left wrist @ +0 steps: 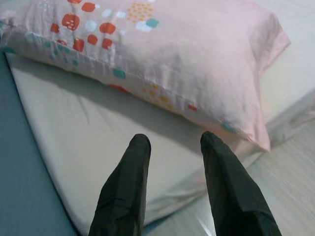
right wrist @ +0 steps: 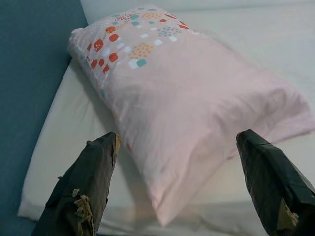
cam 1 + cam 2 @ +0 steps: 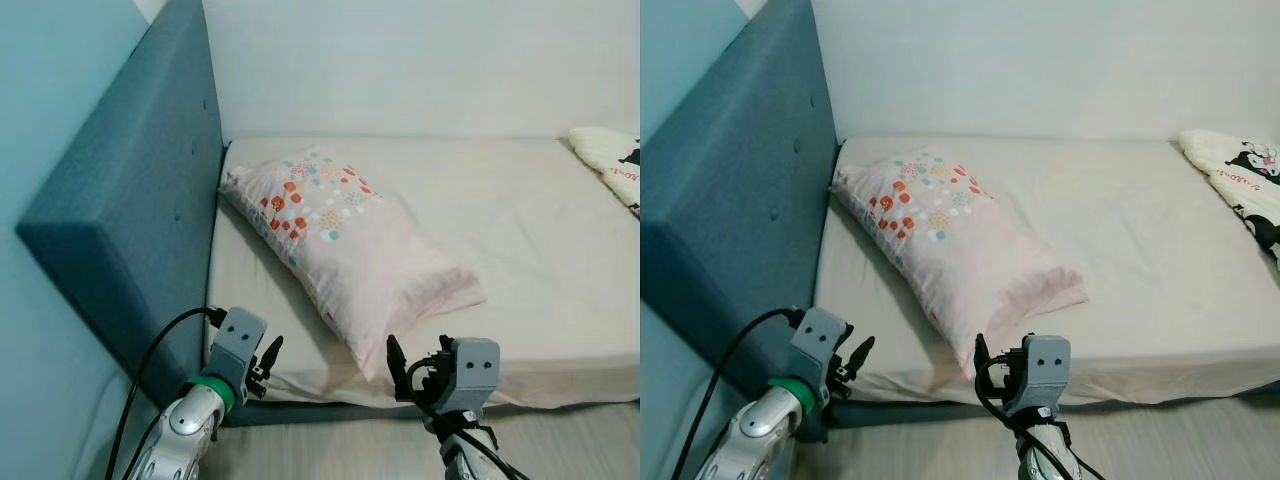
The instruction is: Clean up the room
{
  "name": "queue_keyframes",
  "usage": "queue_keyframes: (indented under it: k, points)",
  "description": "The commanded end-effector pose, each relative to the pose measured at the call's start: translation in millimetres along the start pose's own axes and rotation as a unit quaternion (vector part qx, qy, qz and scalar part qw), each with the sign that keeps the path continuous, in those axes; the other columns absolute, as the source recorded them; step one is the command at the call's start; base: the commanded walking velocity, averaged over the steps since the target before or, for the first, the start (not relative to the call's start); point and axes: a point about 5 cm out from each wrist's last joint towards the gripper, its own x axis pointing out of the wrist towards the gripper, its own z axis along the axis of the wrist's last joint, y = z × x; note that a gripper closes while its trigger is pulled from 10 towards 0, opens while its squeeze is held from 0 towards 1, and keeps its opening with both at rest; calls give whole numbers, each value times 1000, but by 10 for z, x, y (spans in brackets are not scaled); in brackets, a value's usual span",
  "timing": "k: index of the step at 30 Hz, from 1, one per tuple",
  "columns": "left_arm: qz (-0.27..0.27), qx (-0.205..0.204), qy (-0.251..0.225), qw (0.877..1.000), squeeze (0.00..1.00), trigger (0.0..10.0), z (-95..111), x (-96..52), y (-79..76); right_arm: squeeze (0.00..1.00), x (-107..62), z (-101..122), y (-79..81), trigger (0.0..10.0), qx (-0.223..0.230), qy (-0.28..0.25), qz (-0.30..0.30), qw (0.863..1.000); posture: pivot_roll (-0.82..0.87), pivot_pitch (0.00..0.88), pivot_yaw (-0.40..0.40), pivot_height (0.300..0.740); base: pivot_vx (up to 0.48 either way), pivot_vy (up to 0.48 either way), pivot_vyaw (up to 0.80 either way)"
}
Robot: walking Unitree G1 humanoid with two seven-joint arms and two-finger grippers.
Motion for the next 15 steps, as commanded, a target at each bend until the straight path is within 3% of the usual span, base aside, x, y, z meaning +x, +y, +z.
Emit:
queue_keyframes:
  k: [1,5,15]
  points:
    - [-3,-2,12,1000,0,10000,-68,-9,-14,0,-11,-28,-5,10000,-2,6,0,1000,-9,11,12,740,401,0,0]
    - [-2,-2,15,1000,0,10000,-76,-10,-14,0,-13,-31,-7,10000,-3,6,0,1000,-8,13,9,740,370,0,0]
    - [-1,-6,15,1000,0,10000,-79,-8,-18,0,-17,-38,-5,10000,-3,7,1,1000,-9,12,11,740,0,0,0]
